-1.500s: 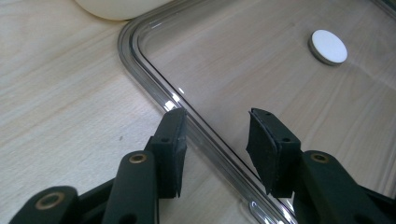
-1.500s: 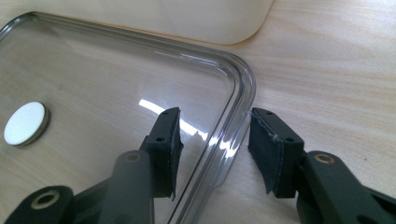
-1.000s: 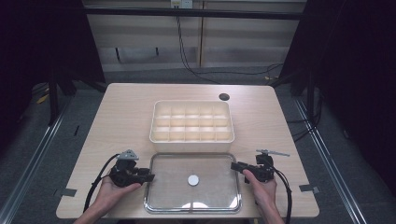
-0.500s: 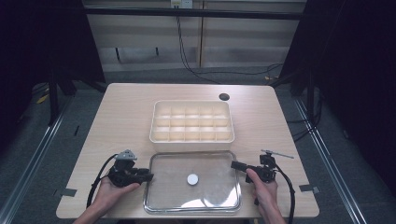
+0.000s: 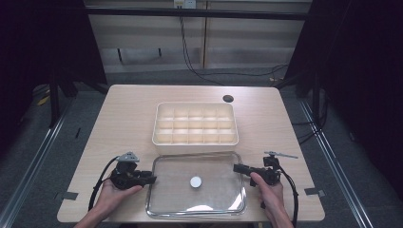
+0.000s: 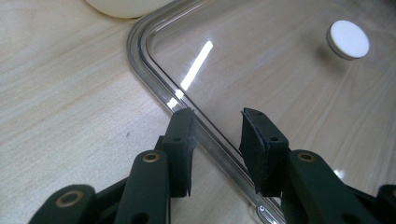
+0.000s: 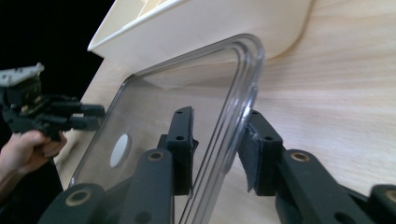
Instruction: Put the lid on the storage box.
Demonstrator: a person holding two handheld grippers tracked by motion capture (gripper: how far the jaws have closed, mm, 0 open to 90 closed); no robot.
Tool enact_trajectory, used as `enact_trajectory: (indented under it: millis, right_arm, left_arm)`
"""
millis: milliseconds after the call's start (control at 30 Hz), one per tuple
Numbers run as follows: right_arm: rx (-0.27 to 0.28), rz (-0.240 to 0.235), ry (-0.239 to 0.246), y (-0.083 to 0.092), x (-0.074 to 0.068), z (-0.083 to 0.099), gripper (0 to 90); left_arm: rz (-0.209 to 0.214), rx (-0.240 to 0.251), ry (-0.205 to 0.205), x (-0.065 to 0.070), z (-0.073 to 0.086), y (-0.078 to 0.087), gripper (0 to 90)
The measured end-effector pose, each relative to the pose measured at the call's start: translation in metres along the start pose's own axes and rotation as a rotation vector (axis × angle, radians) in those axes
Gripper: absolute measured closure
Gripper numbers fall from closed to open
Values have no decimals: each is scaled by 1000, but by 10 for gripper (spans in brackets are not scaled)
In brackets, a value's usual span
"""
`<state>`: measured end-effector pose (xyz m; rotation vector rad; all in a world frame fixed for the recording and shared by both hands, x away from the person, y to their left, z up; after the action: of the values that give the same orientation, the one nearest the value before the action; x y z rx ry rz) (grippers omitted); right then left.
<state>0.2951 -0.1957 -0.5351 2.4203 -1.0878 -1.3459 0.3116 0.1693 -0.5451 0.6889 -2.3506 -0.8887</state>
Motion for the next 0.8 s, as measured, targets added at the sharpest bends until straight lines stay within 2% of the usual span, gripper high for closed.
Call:
enact_trajectory:
  millis: [167, 333, 433, 500, 533, 567, 667, 800]
  right_arm:
    - [-4, -17, 23, -2, -3, -1, 653]
    - [-22, -9, 6, -6, 0, 0, 628]
    - [-17, -20, -4, -6, 1, -1, 672]
    - [4, -44, -18, -4, 0, -3, 709]
    - [4, -44, -18, -4, 0, -3, 709]
    - [27, -64, -19, -1, -3, -5, 717]
    - [32, -63, -1, 0, -6, -5, 723]
    - [42, -81, 13, 2, -10, -5, 737]
  left_arm:
    - [-3, 4, 3, -2, -1, 0, 641]
    - [-3, 7, 5, -3, -1, 0, 650]
    - [0, 12, 15, -4, -1, 0, 651]
    - [8, 13, 18, -4, -1, 0, 641]
    - [8, 13, 18, -4, -1, 0, 625]
    - [16, 19, 21, -3, -1, 0, 602]
    - [7, 23, 18, -3, -1, 0, 511]
    - [1, 33, 31, -5, -1, 1, 462]
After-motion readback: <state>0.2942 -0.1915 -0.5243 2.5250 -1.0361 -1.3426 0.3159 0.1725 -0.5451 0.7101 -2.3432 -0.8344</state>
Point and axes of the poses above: each handheld gripper's, and its own axes: y roughly backward along the jaws, z roughly out of its underside, x roughly to its right, the point moved 7 cm from there along -y, roughly forward along the jaws, and after that the axes turned 1 degree about -z, right-handed, at the moved point
